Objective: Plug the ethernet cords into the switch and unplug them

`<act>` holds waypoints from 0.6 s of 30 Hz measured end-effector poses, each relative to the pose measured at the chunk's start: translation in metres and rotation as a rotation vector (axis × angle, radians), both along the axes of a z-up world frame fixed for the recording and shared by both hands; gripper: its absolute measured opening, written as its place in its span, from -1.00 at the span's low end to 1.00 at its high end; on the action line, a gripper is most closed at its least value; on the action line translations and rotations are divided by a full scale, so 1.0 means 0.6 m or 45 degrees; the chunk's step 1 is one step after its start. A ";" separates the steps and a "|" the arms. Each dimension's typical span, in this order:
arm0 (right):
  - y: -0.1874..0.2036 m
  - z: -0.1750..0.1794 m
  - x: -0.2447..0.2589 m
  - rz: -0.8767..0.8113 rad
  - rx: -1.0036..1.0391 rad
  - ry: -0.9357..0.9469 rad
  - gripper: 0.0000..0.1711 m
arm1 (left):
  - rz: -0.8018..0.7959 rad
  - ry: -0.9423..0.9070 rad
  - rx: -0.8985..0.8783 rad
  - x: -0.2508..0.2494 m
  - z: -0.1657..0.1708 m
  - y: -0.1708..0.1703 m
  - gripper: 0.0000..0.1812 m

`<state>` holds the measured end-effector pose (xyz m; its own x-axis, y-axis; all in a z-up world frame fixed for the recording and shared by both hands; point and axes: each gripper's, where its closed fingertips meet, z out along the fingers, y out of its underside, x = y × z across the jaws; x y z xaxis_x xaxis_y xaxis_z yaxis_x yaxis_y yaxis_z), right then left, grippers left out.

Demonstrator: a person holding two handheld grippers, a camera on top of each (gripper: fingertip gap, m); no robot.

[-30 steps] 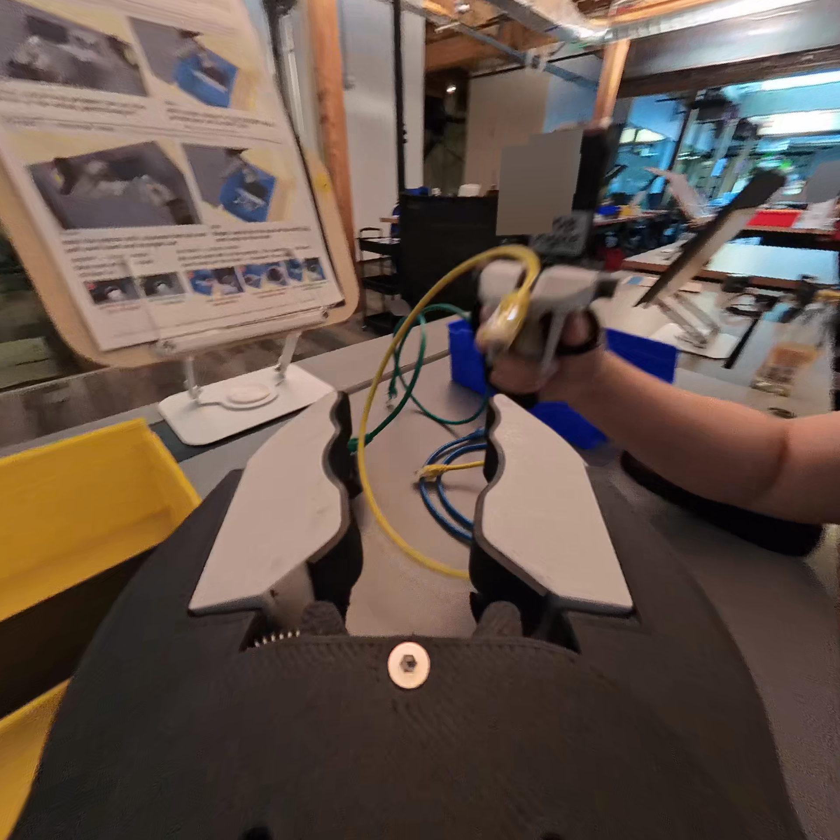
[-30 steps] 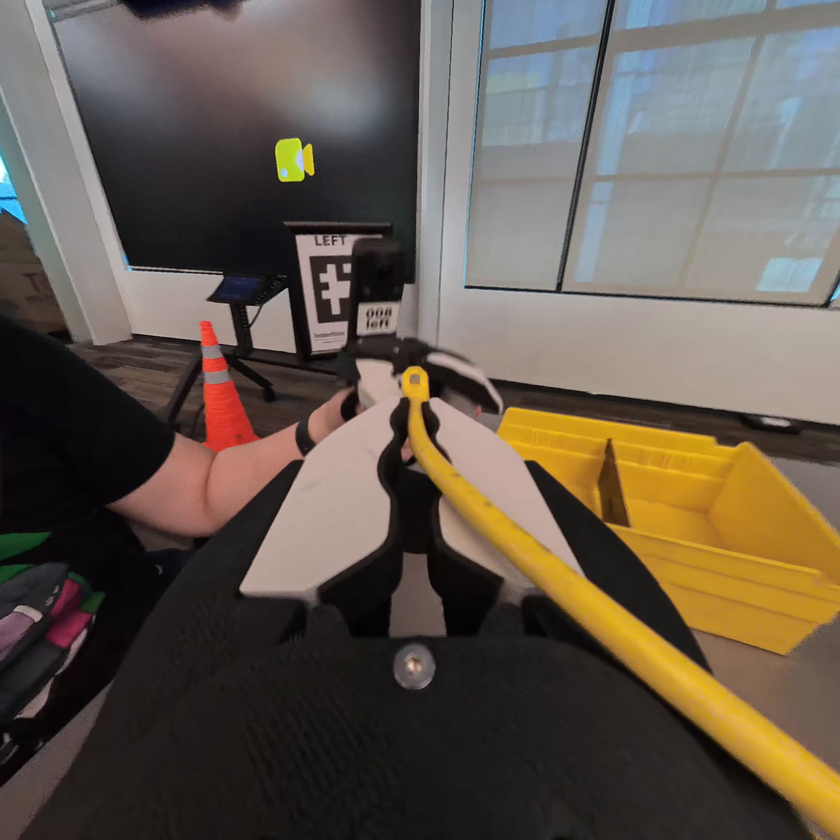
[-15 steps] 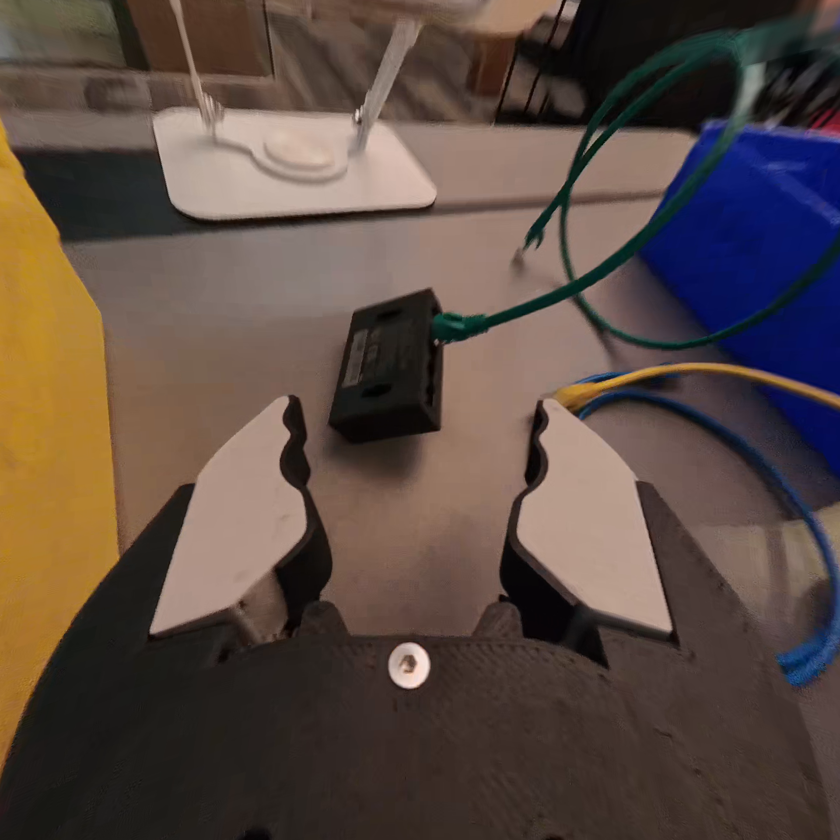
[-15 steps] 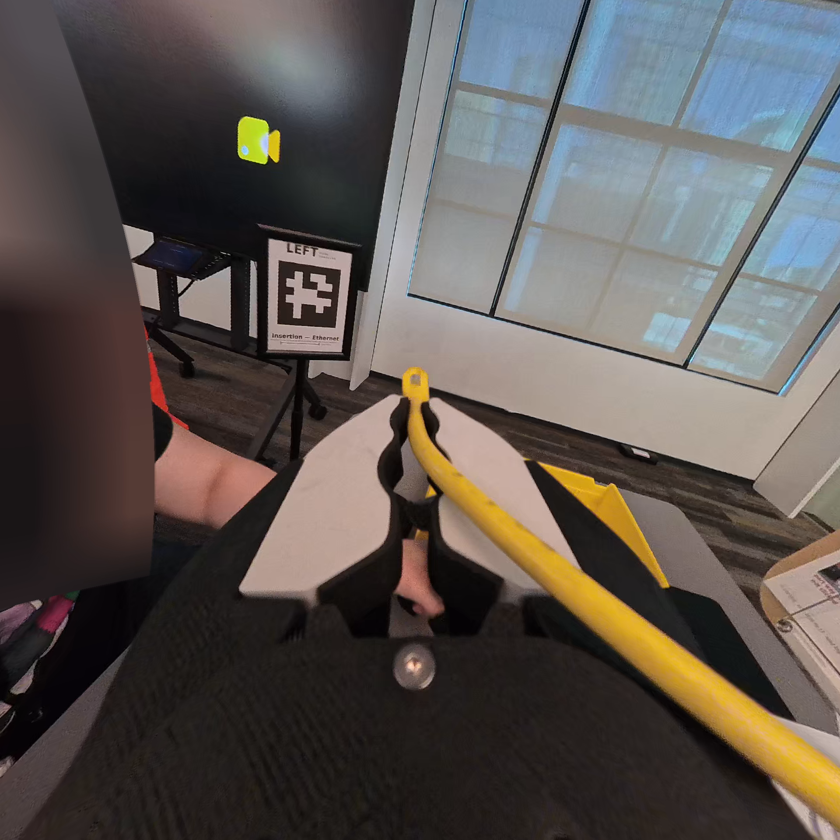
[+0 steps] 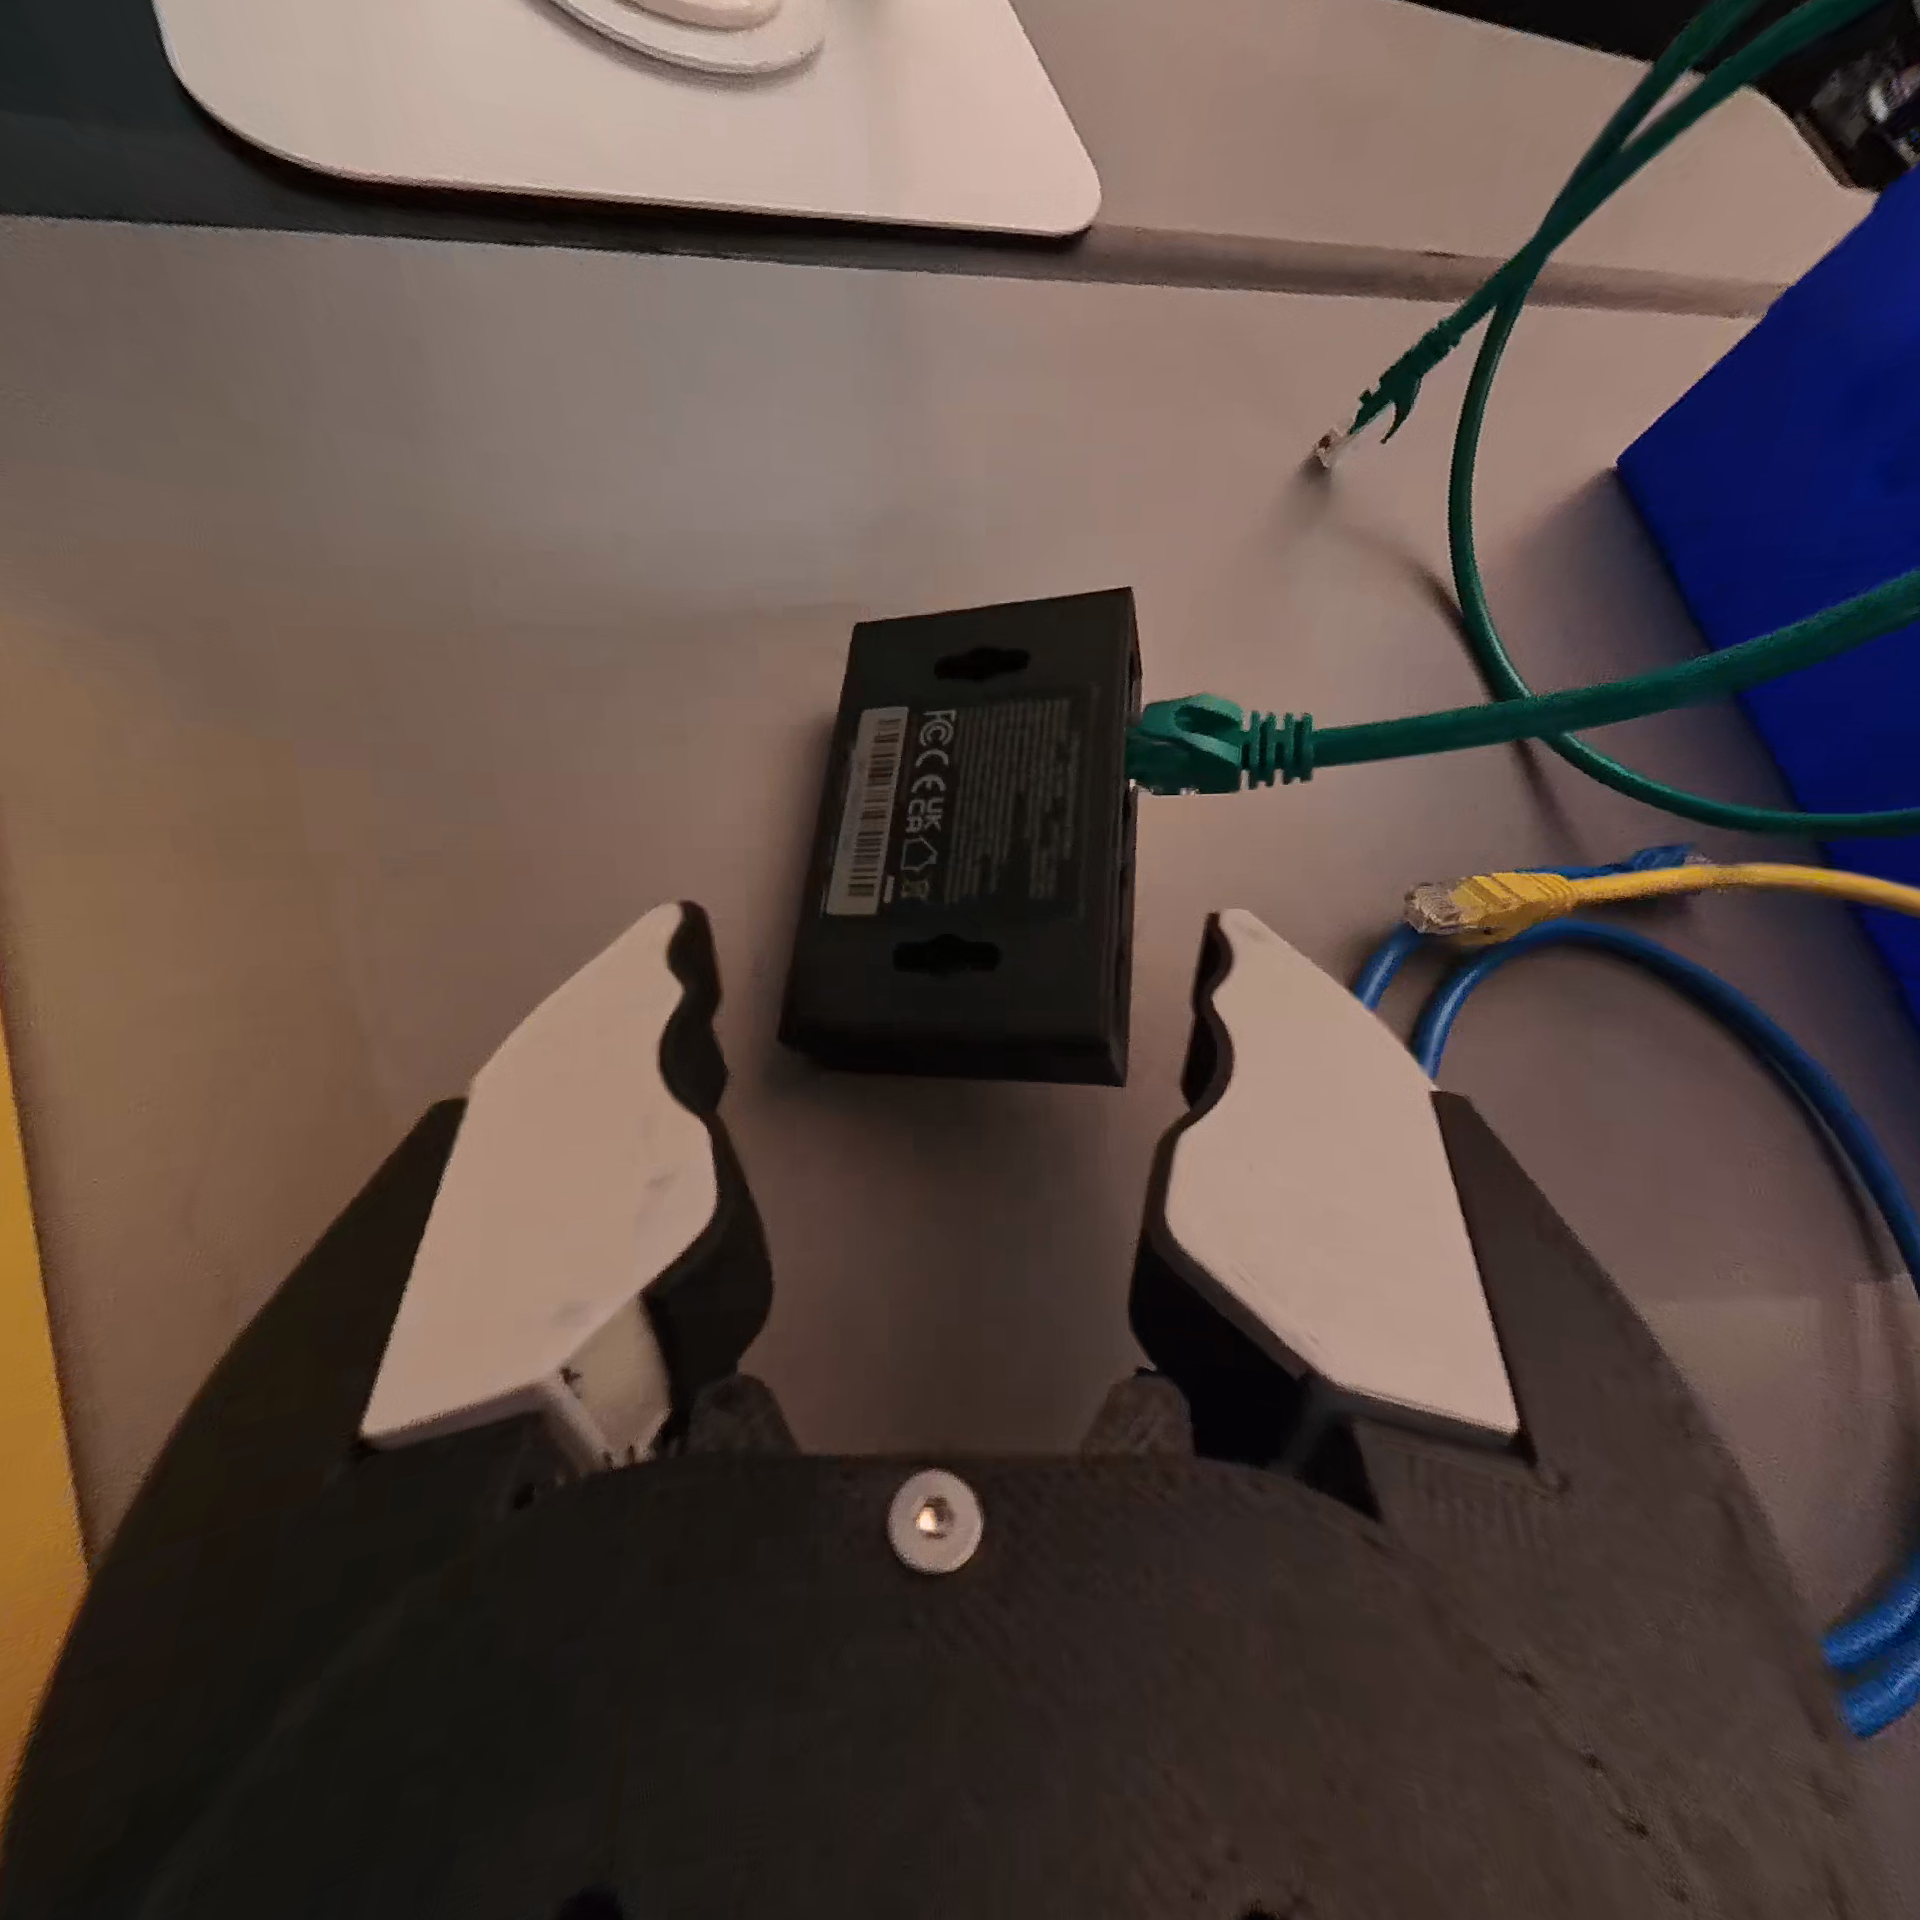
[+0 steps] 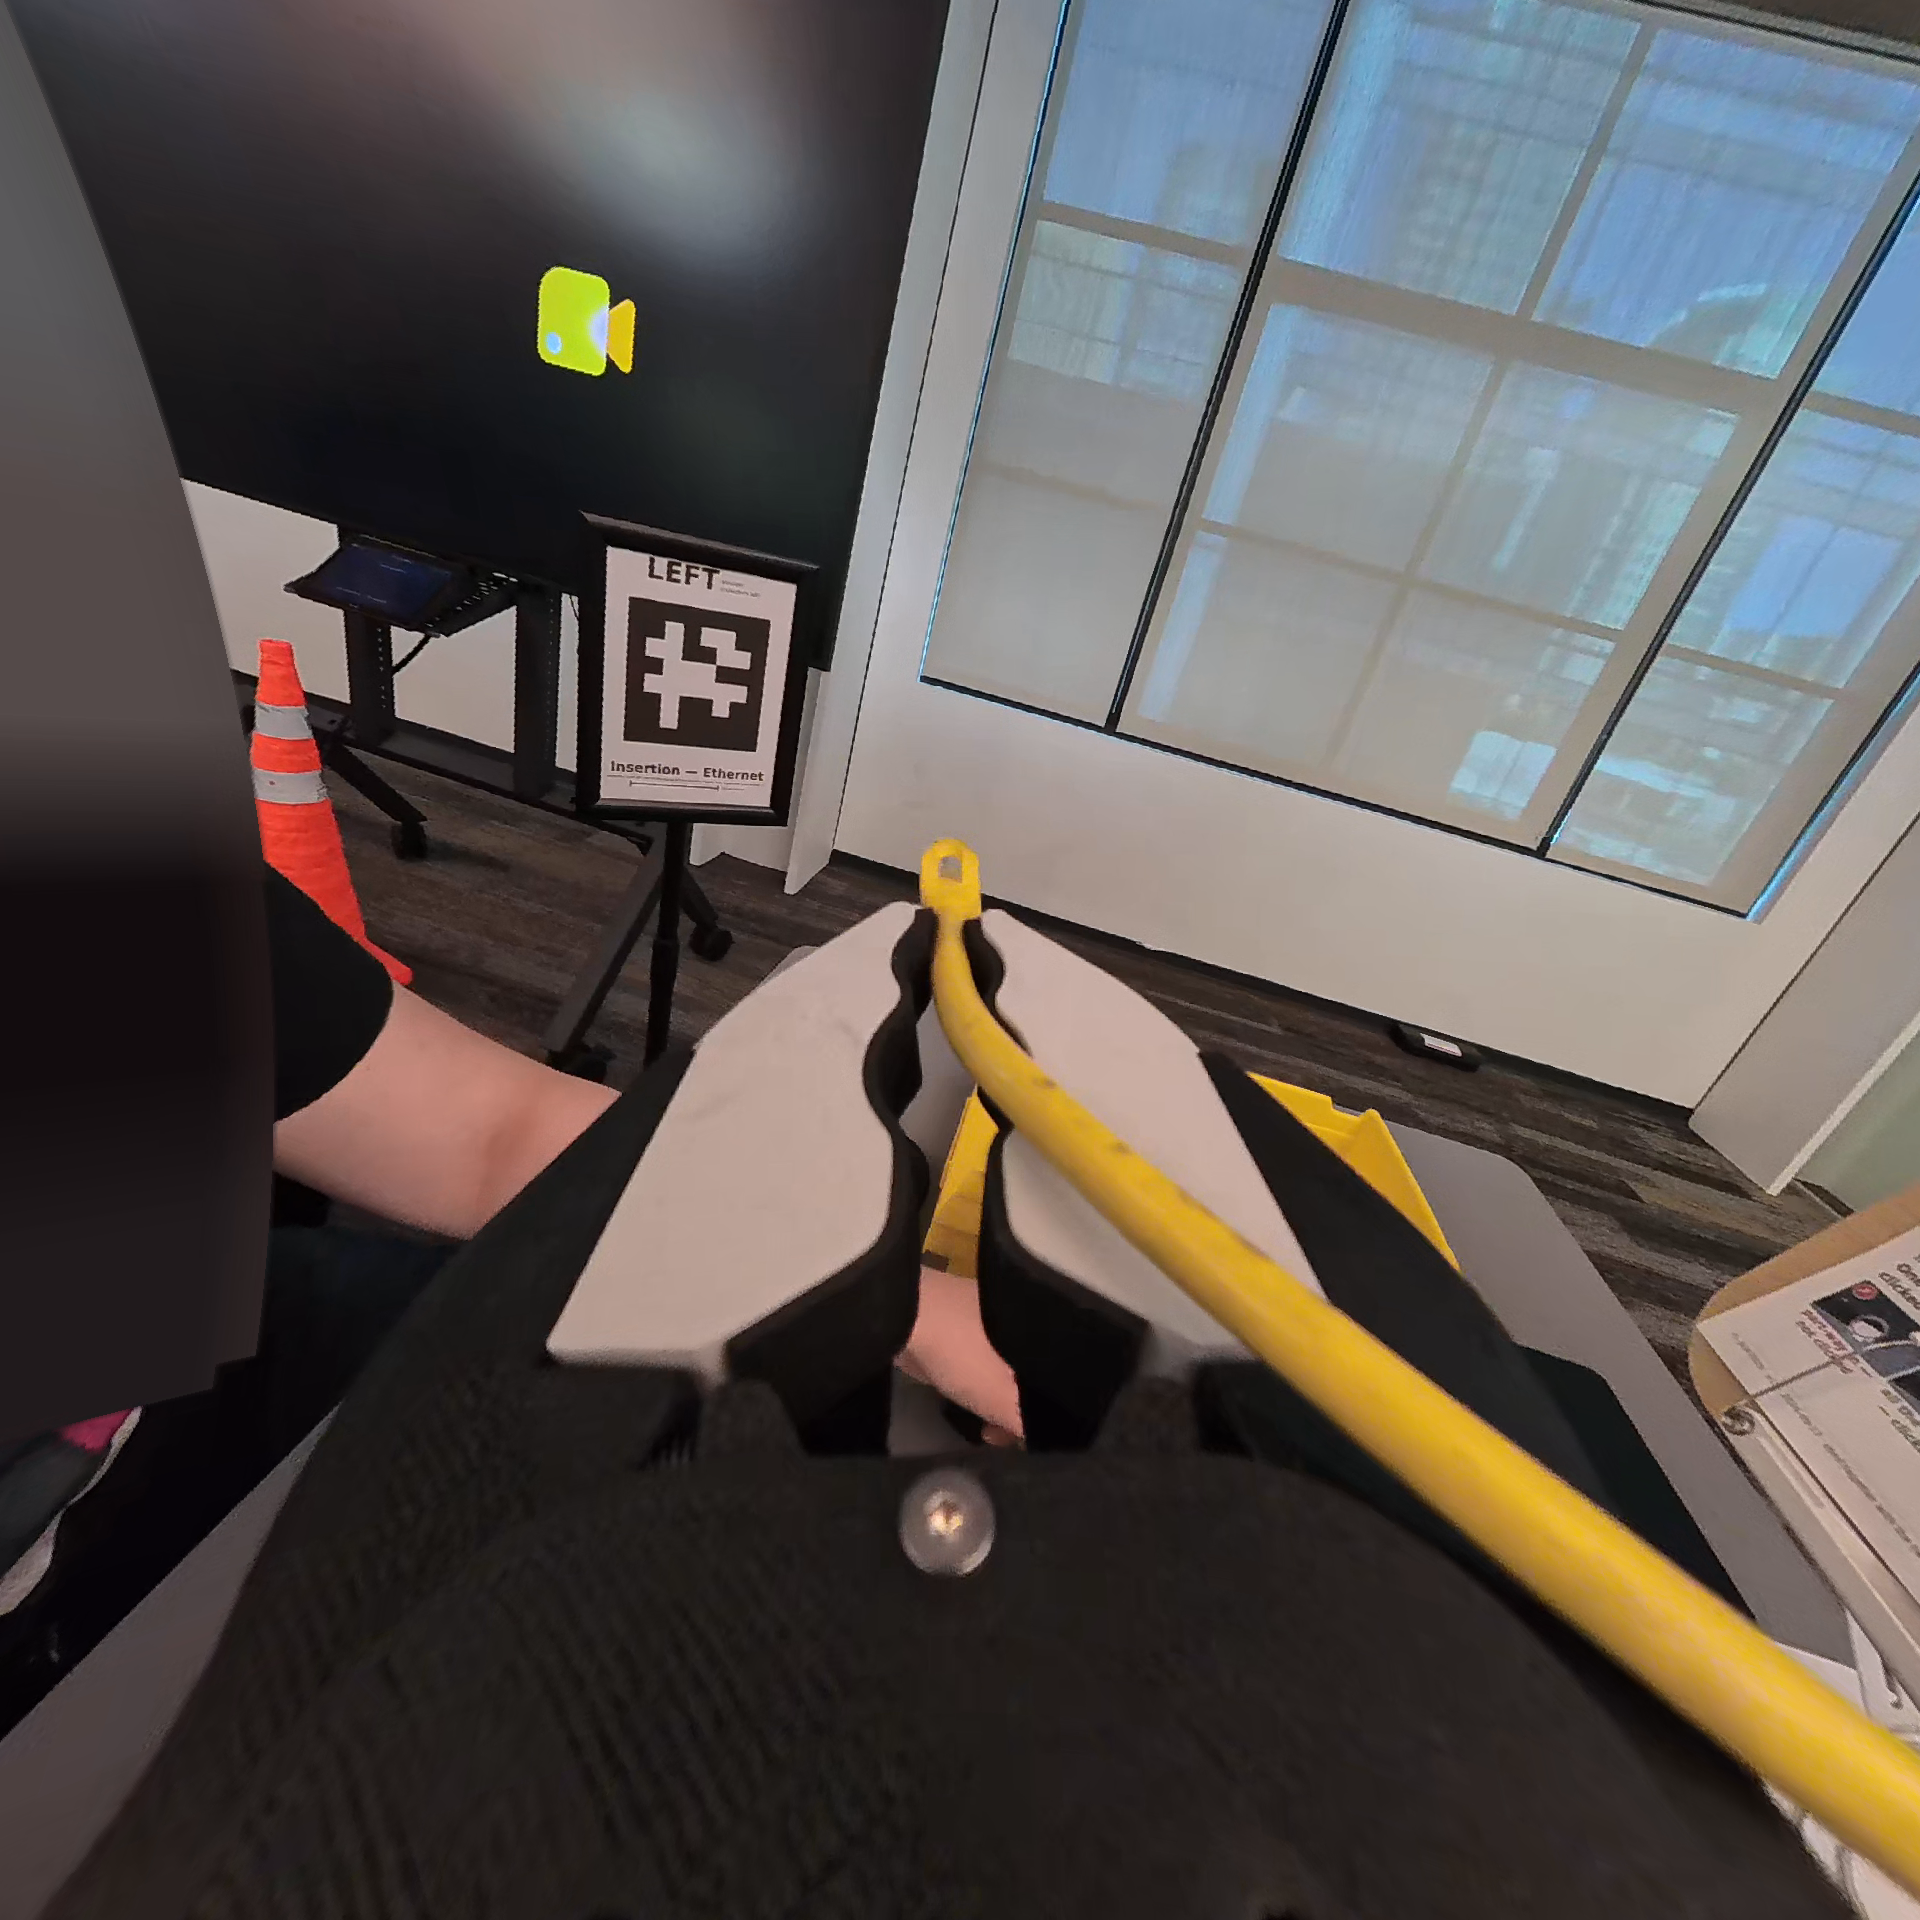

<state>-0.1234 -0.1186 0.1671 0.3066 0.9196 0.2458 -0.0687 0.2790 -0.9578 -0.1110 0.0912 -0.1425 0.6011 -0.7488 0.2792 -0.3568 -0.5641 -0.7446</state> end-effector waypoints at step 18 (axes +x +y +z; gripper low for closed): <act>0.034 -0.033 0.017 -0.130 0.014 -0.138 -0.93 | -0.073 0.187 0.875 -0.009 0.170 0.017 -0.31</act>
<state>-0.1132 -0.0980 0.1471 0.3695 0.8820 0.2926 0.0642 0.2898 -0.9549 -0.1167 0.1012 -0.0408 0.5505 -0.7581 -0.3497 -0.4961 0.0399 -0.8674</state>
